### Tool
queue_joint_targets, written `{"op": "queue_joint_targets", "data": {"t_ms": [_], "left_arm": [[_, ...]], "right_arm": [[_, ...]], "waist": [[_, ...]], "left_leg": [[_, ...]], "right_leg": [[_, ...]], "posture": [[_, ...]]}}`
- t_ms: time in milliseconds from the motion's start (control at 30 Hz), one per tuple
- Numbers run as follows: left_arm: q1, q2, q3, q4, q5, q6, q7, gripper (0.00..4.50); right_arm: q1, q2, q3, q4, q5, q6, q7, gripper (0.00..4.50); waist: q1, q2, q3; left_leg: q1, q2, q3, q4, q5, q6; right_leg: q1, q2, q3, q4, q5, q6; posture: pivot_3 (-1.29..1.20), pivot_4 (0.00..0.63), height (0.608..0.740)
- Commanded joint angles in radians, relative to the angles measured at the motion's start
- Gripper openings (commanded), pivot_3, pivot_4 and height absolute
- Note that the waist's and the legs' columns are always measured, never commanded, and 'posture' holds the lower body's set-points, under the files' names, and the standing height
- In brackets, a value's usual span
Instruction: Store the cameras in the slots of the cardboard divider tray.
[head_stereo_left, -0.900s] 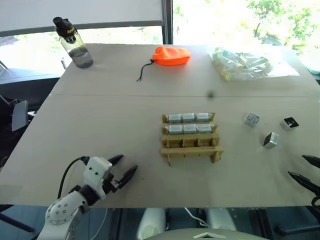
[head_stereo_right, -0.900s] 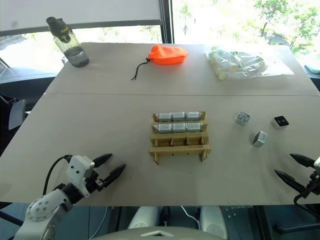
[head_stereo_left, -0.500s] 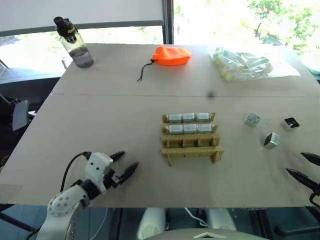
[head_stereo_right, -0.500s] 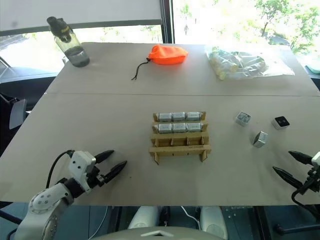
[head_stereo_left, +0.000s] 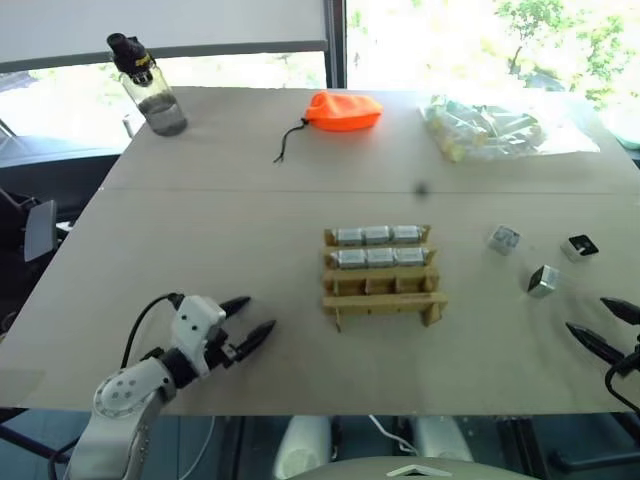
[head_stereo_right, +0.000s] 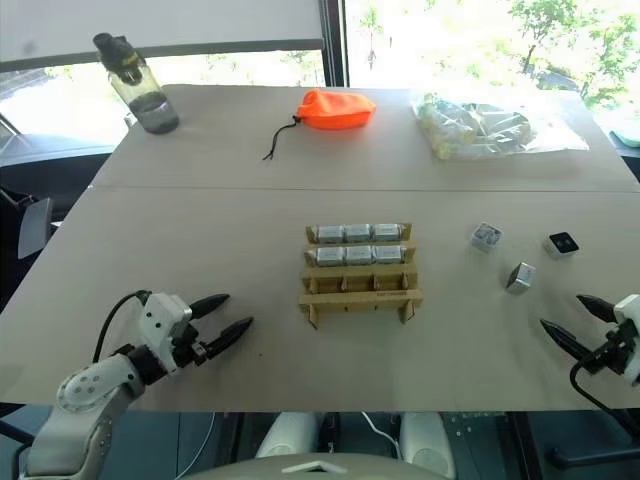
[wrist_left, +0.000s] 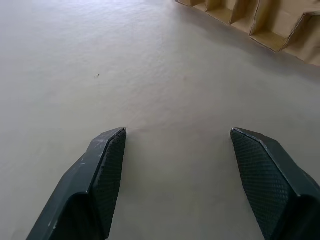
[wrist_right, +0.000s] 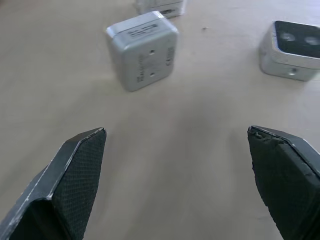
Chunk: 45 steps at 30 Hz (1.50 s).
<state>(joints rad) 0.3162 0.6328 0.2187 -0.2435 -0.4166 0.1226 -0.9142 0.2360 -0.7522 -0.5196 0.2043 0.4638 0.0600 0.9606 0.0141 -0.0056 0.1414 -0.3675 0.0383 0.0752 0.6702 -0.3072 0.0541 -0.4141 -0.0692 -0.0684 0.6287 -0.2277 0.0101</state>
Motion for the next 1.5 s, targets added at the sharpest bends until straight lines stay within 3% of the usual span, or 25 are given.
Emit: {"op": "queue_joint_targets", "data": {"t_ms": [33, 167, 233, 500, 867, 1300, 1400, 1500], "left_arm": [[-0.063, 0.091, 0.079, 0.009, -0.145, 0.04, -0.16, 3.45], [-0.18, 0.233, 0.078, 0.015, -0.145, 0.039, -0.285, 3.45], [-0.327, 0.3, 0.063, -0.026, -0.21, 0.126, -0.301, 3.45], [-0.586, 0.412, 0.006, -0.086, -0.254, 0.271, -0.341, 3.45], [-0.615, 0.42, 0.048, -0.156, -0.344, 0.359, -0.357, 3.45], [-0.602, 0.391, 0.108, -0.187, -0.491, 0.482, -0.309, 3.45], [-0.598, 0.39, 0.117, -0.191, -0.504, 0.487, -0.308, 3.45], [-0.596, 0.388, 0.113, -0.187, -0.499, 0.484, -0.309, 3.45]], "right_arm": [[-0.074, -0.012, -0.028, 0.031, -0.002, 0.063, -0.094, 4.48], [-0.228, -0.026, 0.008, 0.159, -0.049, 0.098, -0.178, 4.48], [-0.341, -0.028, 0.048, 0.268, -0.083, 0.094, -0.193, 4.48], [-0.58, -0.045, 0.137, 0.559, -0.156, 0.008, -0.138, 4.48], [-0.747, -0.053, 0.189, 0.811, -0.225, -0.12, -0.095, 4.48], [-0.804, -0.045, 0.202, 0.897, -0.25, -0.197, -0.061, 4.48], [-0.803, -0.041, 0.201, 0.897, -0.246, -0.212, -0.041, 3.55], [-0.801, -0.04, 0.198, 0.899, -0.244, -0.226, -0.03, 2.1]], "waist": [[0.0, 0.0, 0.0], [-0.001, 0.0, 0.001], [0.0, -0.001, 0.002], [-0.008, -0.001, 0.005], [-0.028, -0.003, 0.009], [-0.031, -0.006, 0.011], [-0.03, -0.006, 0.011], [-0.03, -0.006, 0.011]], "left_leg": [[0.0, 0.0, 0.0, 0.0, 0.0, 0.0], [0.001, 0.0, 0.0, 0.002, 0.0, 0.0], [0.002, -0.001, 0.002, 0.002, 0.0, 0.0], [0.002, -0.001, 0.005, 0.0, 0.003, -0.006], [0.002, -0.001, 0.005, 0.002, 0.004, -0.009], [0.006, -0.001, 0.006, 0.004, 0.006, -0.012], [0.006, -0.001, 0.006, 0.004, 0.006, -0.012], [0.006, -0.001, 0.006, 0.004, 0.006, -0.012]], "right_leg": [[0.0, 0.0, 0.0, 0.0, 0.0, 0.0], [0.0, 0.003, 0.0, 0.003, 0.0, 0.0], [0.0, 0.004, 0.0, 0.004, 0.0, 0.0], [-0.002, 0.004, 0.003, 0.005, 0.001, 0.006], [-0.001, 0.004, 0.003, 0.005, 0.001, 0.007], [0.0, 0.004, 0.009, 0.012, 0.001, 0.007], [0.0, 0.004, 0.009, 0.012, 0.001, 0.007], [-0.001, 0.004, 0.009, 0.012, 0.001, 0.007]], "posture": [[0.0, 0.15, 0.726], [0.0, 0.15, 0.726], [0.0, 0.15, 0.726], [0.0, 0.15, 0.726], [0.0, 0.15, 0.726], [0.0, 0.15, 0.726], [0.0, 0.15, 0.726], [0.0, 0.15, 0.726]]}}
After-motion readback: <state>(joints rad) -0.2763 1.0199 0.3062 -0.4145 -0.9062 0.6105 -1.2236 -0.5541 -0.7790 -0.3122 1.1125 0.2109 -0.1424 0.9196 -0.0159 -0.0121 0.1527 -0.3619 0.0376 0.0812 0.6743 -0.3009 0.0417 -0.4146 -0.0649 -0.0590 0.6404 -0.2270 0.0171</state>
